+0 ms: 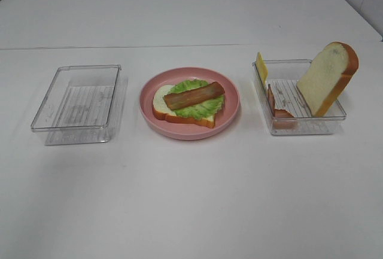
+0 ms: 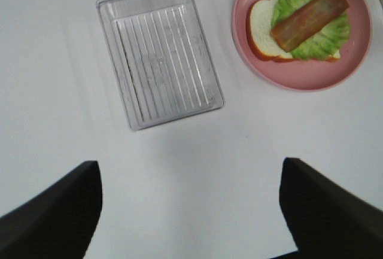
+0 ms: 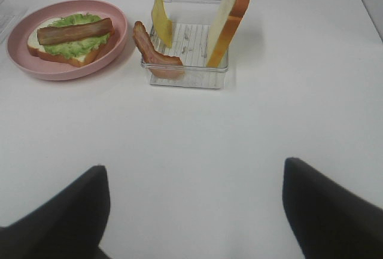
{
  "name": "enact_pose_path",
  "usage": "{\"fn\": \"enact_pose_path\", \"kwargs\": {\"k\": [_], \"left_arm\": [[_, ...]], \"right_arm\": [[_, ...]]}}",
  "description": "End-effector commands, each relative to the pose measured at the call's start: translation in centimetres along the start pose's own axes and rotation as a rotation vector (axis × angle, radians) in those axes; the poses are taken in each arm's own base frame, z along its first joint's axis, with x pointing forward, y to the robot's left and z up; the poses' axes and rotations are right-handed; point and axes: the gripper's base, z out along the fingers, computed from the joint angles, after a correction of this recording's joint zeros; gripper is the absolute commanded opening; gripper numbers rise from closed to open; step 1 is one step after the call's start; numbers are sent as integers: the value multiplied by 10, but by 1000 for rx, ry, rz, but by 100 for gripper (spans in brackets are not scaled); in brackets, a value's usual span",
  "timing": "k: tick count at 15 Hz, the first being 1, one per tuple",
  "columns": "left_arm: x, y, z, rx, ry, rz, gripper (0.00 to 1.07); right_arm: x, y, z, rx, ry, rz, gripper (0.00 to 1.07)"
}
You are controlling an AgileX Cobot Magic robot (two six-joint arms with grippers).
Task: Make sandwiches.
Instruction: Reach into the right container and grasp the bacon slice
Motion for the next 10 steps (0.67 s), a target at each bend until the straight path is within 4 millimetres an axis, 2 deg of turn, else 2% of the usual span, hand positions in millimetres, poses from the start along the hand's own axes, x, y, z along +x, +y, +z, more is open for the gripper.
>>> {"fn": "enact_pose_path", "kwargs": {"k": [1,3,6,10], "left_arm": [[59,7,-26,-8,51,-3,77],[99,12,-39,-3,9,-2,77],[159,19,-47,7,-67,0,77],[218,27,-60,20,-274,73,77]], "right_arm": [[1,0,-1,8,-17,-4,75],[1,0,-1,8,-17,-4,75],[1,0,-1,8,-17,-4,75],[1,0,-1,8,-17,-4,75]]}}
